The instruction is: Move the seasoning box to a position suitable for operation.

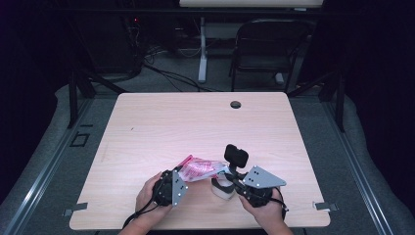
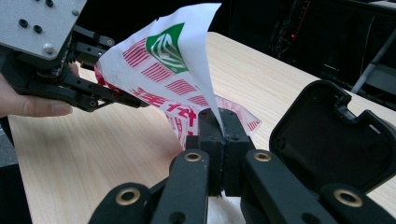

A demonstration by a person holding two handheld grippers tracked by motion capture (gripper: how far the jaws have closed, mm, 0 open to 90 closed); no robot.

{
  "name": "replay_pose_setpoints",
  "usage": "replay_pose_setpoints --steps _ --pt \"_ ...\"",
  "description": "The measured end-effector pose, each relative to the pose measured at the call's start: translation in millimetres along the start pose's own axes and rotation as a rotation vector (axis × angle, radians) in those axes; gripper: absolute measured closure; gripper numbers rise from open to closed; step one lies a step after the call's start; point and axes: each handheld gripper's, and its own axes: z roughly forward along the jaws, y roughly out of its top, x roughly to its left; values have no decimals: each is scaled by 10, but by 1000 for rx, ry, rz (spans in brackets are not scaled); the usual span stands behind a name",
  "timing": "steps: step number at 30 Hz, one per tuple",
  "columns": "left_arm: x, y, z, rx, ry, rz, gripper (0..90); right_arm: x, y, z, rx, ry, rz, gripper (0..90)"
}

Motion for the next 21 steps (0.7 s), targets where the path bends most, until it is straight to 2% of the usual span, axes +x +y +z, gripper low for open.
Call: replay_pose_setpoints --steps 6,13,16,20,21 --pt "0 -10 12 3 -13 -12 706 1 -1 3 3 1 0 897" --pt "1 -30 33 4 -39 -46 708 -5 -2 6 2 3 0 893" --pt "6 -33 34 6 -45 -45 708 -3 -1 8 -1 4 1 892" --pt "10 -44 46 4 -55 -62 709 -8 -3 12 -1 7 3 884" --pt "19 -56 56 6 -70 -78 709 -12 -4 14 1 11 5 876"
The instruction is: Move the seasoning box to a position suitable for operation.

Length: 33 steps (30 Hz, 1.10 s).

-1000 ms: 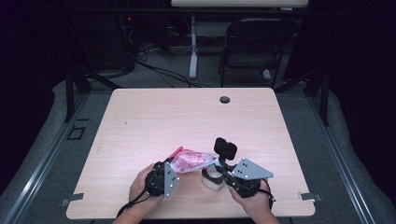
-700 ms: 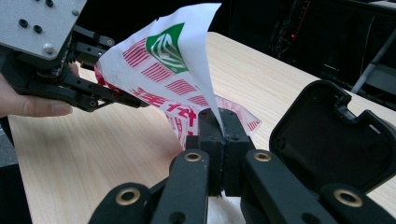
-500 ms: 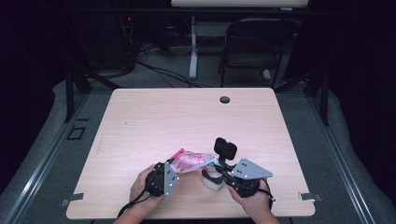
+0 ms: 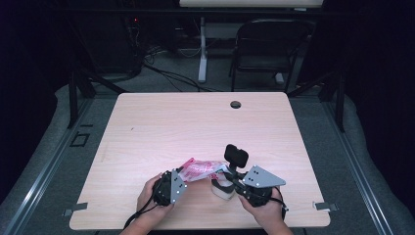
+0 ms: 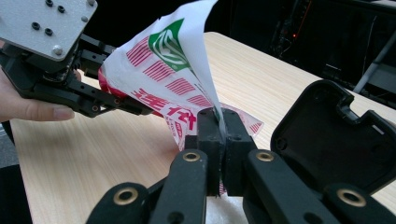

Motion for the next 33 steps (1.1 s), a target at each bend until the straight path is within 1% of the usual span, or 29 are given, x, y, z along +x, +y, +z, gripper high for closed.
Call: replay_pose_setpoints --steps 3,4,5,11,12,15,17,21,23,24,27,29,30,31,33 --pt "17 -19 16 1 -26 -31 710 -11 -13 11 5 -1 9 846" --pt "27 -24 20 2 -39 -47 710 -14 -16 13 7 0 9 843" --pt "33 -28 25 0 -46 -54 711 -16 -17 12 10 1 6 839" --pt "43 -41 39 -2 -58 -73 714 -16 -24 19 3 -1 10 805" --pt "52 -48 42 0 -70 -86 714 -17 -26 20 1 -2 14 800" --pt "67 -62 51 -1 -83 -106 714 -17 -31 25 -3 -4 14 781" --pt "76 -70 55 2 -89 -107 715 -15 -35 30 -5 0 16 770" --pt "83 -89 73 -1 -100 -128 716 -15 -41 36 -4 3 18 764" --pt "88 -94 76 -1 -103 -132 716 -17 -41 36 -4 4 19 760" --pt "97 -103 81 -3 -108 -141 716 -18 -42 36 -3 4 19 757" --pt "100 -109 83 -2 -117 -149 718 -16 -44 40 -7 7 22 745" --pt "108 -123 94 -7 -129 -167 719 -17 -49 43 -13 0 22 702" --pt "112 -127 97 -7 -129 -169 720 -17 -50 44 -16 -5 26 684" --pt "117 -135 100 -5 -136 -180 720 -16 -52 46 -21 -5 32 680" --pt "125 -144 104 -5 -142 -189 721 -27 -53 43 -19 0 38 673"
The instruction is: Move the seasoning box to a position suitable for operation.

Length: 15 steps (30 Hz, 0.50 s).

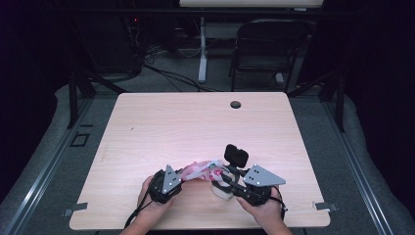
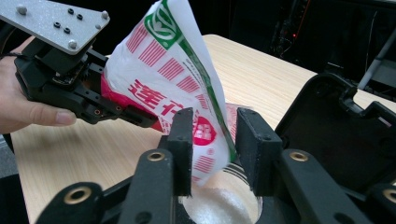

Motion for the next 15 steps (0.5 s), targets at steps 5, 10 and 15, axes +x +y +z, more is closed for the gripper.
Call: replay_pose_setpoints --steps 5,10,15 --pt "24 -20 13 -4 -15 -36 723 -6 -6 -12 -9 -5 13 637" --pt "76 -43 23 -9 -42 -94 725 -18 -13 -18 -19 5 34 609" --pt "114 -62 30 -8 -56 -137 726 -22 -24 -18 -20 13 43 599"
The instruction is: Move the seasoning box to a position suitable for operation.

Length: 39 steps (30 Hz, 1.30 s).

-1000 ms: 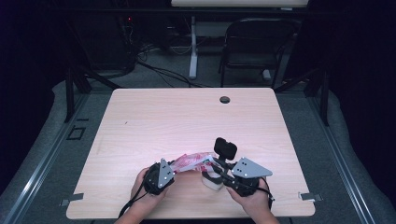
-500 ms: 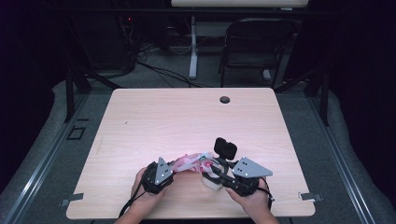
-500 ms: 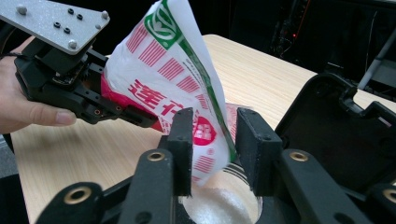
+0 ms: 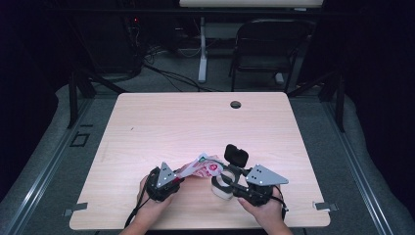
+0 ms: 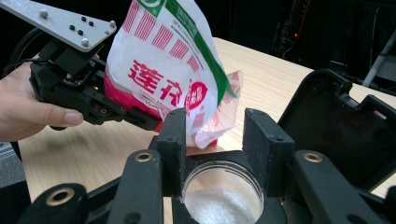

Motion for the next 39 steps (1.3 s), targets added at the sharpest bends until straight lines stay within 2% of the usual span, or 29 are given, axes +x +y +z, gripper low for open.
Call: replay_pose_setpoints --steps 6,11,19,25,30,33,35,38,39 --pt "36 -10 2 4 -10 -32 726 -11 -7 -16 5 -12 -1 602" --pt "79 -21 10 10 -25 -74 726 -35 -26 -18 7 -19 13 604" --pt "116 -28 17 20 -27 -93 727 -63 -46 -21 9 -22 23 604" --pt "173 -47 16 28 -33 -137 727 -74 -52 -25 8 -19 33 603" --pt "245 -86 39 57 -50 -197 727 -74 -56 -22 10 -20 34 603" --pt "283 -112 50 68 -56 -220 727 -77 -58 -19 13 -19 34 604" --pt "291 -117 52 65 -54 -232 729 -76 -59 -18 14 -19 33 604" --pt "342 -138 49 51 -79 -295 733 -80 -60 -20 13 -20 34 604" --pt "359 -145 47 49 -81 -300 734 -81 -61 -20 14 -21 36 604"
